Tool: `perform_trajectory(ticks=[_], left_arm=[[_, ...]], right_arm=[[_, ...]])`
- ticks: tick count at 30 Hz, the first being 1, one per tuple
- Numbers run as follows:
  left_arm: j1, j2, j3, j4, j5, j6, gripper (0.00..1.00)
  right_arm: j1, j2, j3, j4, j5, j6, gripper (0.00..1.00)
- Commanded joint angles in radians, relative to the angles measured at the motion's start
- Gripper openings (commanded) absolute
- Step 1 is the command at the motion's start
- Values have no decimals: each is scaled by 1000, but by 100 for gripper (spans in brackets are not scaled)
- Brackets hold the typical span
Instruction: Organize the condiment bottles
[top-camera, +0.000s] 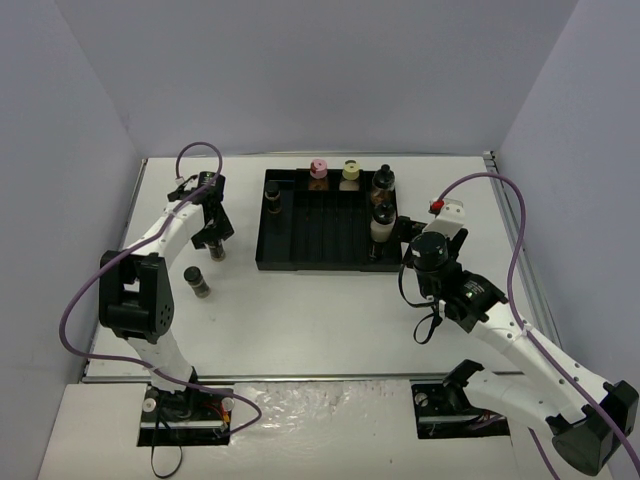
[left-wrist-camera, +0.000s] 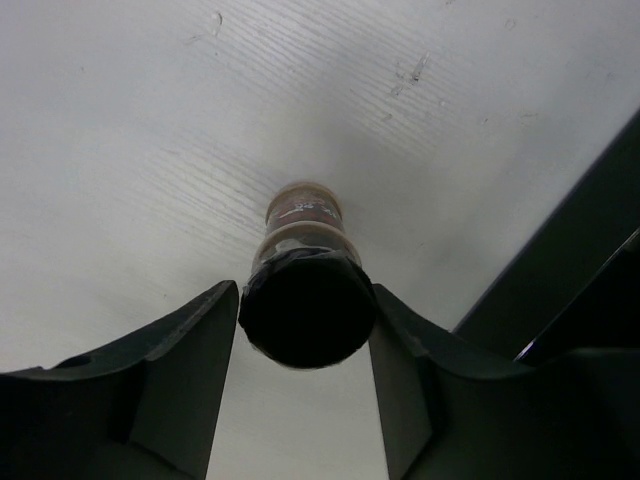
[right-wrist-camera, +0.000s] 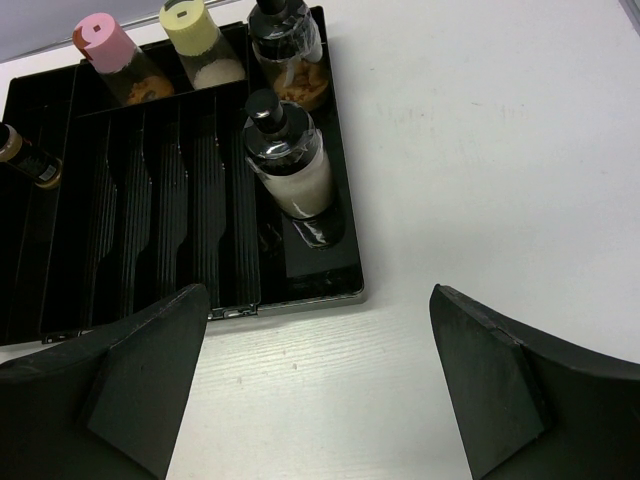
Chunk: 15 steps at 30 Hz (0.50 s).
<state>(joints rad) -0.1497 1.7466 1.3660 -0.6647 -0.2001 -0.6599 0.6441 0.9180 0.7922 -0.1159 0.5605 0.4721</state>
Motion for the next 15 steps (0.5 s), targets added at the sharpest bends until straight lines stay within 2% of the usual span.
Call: perform_trajectory(ticks=[1,5,6,11,15], left_arm=[[7,-46,21,17,3,-18,39],[7,-51,23,18,8,-18,5],[7,-54,25,17,8,-18,0],[5,-89,57,16,9,8,0],[-26,-97,189,-35,-6,50,0]], right_arm=[[9,-13,1,64,20,14,89],[9,-11,2,64,21,13,89],[9,-11,2,64,22,12,89],[9,-7,3,64,21,12,89],[9,0,8,64,27,11,89]])
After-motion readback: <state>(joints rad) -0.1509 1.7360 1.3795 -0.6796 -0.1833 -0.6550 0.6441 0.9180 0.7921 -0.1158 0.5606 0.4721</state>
